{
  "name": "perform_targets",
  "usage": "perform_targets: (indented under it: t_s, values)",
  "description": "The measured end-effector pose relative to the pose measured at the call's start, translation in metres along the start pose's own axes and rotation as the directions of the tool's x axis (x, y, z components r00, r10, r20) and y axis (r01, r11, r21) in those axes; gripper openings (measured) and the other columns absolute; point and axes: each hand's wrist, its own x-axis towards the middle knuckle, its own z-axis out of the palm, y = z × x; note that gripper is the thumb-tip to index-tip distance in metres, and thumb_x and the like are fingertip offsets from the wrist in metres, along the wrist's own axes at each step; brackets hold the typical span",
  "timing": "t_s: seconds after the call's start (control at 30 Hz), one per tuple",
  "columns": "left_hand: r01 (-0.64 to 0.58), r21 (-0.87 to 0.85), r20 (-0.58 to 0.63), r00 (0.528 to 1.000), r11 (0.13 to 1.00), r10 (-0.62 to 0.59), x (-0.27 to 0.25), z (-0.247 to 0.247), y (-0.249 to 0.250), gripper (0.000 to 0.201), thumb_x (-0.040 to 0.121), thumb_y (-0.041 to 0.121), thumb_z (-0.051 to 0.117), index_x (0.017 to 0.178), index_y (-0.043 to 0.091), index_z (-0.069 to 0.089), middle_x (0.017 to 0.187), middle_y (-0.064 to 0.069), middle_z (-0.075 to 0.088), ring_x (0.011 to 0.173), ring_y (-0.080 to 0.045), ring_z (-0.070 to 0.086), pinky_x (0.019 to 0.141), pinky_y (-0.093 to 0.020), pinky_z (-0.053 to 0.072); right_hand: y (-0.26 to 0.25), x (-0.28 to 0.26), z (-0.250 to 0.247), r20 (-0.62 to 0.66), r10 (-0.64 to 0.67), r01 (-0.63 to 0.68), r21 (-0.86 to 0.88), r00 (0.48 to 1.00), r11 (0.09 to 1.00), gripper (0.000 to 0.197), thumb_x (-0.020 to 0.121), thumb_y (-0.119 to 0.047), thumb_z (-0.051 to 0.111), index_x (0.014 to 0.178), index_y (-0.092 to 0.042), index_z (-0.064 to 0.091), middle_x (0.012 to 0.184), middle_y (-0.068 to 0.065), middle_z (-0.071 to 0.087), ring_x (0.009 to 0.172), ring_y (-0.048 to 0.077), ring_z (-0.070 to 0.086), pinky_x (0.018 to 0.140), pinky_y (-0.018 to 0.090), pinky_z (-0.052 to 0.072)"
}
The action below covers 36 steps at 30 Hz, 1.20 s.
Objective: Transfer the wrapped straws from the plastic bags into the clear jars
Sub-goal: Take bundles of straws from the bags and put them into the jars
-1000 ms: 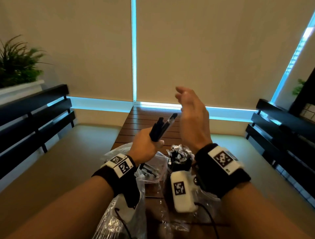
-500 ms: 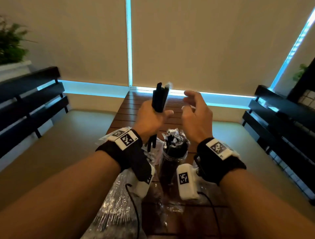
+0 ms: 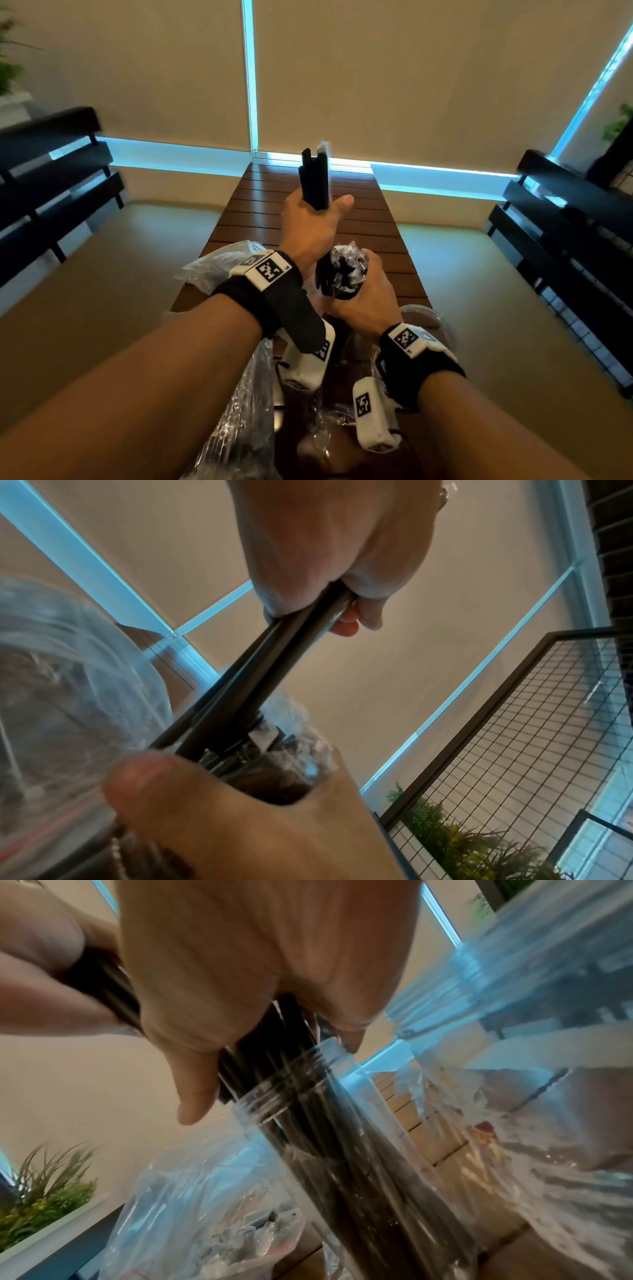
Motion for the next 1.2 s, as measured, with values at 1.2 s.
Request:
perform_targets:
  t_s: [1.2]
  values:
    - [0.295, -0.367, -0.077, 0.935, 0.882, -0.345, 0.024, -0.015, 0.016, 0.020, 0.090, 0.014, 0.071, 0.086, 0.018, 0.052, 0.070, 0.004, 0.063, 0.076, -0.013, 0.066, 0.088, -0.040, 0.054, -0.001, 0.005, 0.010, -0.227, 0.003, -0.002, 0.007, 0.974, 1.000, 0.059, 0.065, -0.045, 0.082, 0.107, -0.032, 0.044, 0.105, -0.001, 0.060, 0.093, 0.018, 0.062, 0.076, 0.037, 0.056]
